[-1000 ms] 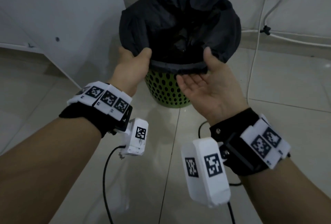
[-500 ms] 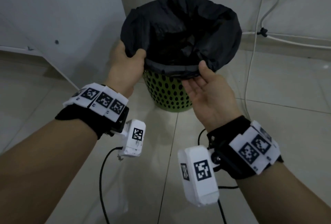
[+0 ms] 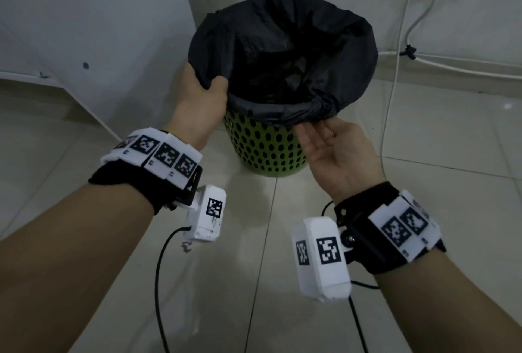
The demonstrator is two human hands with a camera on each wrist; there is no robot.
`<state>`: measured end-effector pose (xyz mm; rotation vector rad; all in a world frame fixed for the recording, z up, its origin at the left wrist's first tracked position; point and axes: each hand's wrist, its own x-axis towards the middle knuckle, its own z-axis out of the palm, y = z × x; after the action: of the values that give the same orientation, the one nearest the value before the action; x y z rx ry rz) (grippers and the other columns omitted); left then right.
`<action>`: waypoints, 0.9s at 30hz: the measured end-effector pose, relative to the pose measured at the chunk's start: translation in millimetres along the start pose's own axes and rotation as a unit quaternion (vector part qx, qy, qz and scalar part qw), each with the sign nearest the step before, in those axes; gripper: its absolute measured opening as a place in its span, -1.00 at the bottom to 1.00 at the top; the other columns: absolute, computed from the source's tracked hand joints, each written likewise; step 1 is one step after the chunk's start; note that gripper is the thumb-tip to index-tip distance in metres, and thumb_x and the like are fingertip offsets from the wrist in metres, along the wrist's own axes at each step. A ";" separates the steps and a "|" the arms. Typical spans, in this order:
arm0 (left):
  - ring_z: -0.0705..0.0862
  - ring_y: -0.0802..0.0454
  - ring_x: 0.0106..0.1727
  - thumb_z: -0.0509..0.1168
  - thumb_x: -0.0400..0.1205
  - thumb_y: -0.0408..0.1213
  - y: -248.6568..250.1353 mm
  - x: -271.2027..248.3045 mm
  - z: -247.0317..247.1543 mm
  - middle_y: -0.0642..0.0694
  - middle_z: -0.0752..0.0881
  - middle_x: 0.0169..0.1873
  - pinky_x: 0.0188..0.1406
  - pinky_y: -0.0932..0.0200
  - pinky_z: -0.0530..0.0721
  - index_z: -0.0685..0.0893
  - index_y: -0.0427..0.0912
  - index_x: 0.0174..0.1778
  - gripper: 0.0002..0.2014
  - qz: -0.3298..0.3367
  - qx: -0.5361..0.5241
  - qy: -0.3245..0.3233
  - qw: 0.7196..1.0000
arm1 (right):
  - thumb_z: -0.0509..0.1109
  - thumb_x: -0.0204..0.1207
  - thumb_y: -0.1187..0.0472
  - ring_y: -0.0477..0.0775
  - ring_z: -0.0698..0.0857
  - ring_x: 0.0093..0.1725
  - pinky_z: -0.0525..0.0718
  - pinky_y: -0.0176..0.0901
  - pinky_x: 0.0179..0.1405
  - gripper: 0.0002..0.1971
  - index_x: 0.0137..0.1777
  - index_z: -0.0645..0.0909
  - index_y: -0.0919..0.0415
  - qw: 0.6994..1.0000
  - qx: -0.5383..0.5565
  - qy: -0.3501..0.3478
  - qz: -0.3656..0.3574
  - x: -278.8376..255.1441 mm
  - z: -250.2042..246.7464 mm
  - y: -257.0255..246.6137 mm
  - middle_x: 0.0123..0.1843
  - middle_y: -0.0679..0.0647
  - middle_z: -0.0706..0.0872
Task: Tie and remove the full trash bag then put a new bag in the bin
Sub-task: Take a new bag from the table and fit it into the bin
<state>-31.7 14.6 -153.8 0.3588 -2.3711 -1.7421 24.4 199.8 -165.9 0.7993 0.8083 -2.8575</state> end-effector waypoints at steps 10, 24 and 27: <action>0.58 0.00 0.36 0.13 0.71 -0.27 1.2 0.6 7.6 -0.12 0.58 0.43 0.31 0.24 0.53 0.37 -0.22 0.58 -0.53 0.006 0.024 0.030 0.999 | 0.14 0.65 0.51 -0.01 0.67 -0.29 0.78 -0.23 -0.23 -0.75 0.10 0.62 0.32 0.999 -0.037 0.000 -0.035 10.4 -5.6 -8.8 -0.19 0.11 0.69; 0.56 0.14 0.23 0.16 0.71 -0.24 1.4 4.3 4.5 0.04 0.59 0.31 -0.05 0.53 0.50 0.42 -0.12 0.56 -0.55 0.025 0.070 0.007 0.997 | 0.41 0.61 0.36 0.19 0.81 0.06 0.78 0.14 0.10 -0.78 0.24 0.64 0.27 0.994 -0.105 0.017 0.011 -11.2 16.1 -30.9 0.07 0.18 0.78; 0.60 0.19 0.34 0.23 0.75 -0.09 -3.0 -3.5 6.6 0.13 0.62 0.37 0.28 0.48 0.56 0.41 -0.06 0.61 -0.52 0.004 -0.012 -0.008 1.000 | 0.38 0.64 0.36 0.15 0.81 0.04 0.78 0.14 0.11 -0.70 0.35 0.61 0.24 0.996 -0.092 0.017 -0.004 -9.7 17.0 -22.4 0.10 0.14 0.77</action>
<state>-30.0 20.9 -158.6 0.3335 -2.3584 -1.7749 20.4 209.7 -138.2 0.8251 1.0624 -2.7320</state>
